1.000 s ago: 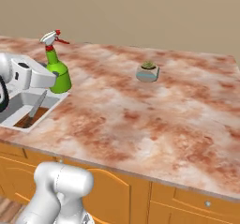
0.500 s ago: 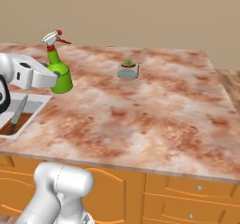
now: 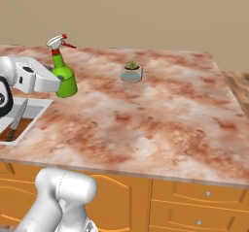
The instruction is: Move the cutting board and knife to the sink. Then move spray from the cabinet to the counter.
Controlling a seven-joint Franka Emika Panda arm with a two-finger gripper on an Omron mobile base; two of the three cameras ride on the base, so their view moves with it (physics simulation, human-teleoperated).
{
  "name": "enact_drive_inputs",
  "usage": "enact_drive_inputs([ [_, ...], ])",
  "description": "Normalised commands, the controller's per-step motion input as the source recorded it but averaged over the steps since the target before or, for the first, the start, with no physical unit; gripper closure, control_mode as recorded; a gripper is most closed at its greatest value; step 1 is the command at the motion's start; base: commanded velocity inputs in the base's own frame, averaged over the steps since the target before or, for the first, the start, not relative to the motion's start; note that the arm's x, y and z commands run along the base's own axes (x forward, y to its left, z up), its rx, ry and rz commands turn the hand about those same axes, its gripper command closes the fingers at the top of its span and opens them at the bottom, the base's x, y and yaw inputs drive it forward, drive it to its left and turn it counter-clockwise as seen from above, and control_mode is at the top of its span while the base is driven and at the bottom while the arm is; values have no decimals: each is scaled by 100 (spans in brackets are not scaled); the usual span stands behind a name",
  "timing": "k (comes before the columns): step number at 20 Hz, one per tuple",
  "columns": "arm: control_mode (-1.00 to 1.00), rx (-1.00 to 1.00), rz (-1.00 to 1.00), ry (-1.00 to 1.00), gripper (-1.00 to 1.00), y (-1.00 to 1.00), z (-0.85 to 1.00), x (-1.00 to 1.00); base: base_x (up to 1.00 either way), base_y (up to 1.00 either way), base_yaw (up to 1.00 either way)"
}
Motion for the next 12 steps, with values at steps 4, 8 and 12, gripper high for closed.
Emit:
enact_drive_inputs([
  [4,-100,3,-14,-1,100,18,-40,44,0,0,0],
  [8,-100,3,-16,0,100,33,-59,37,0,0,0],
  [12,-100,6,-11,5,100,-6,-53,28,0,0,0],
])
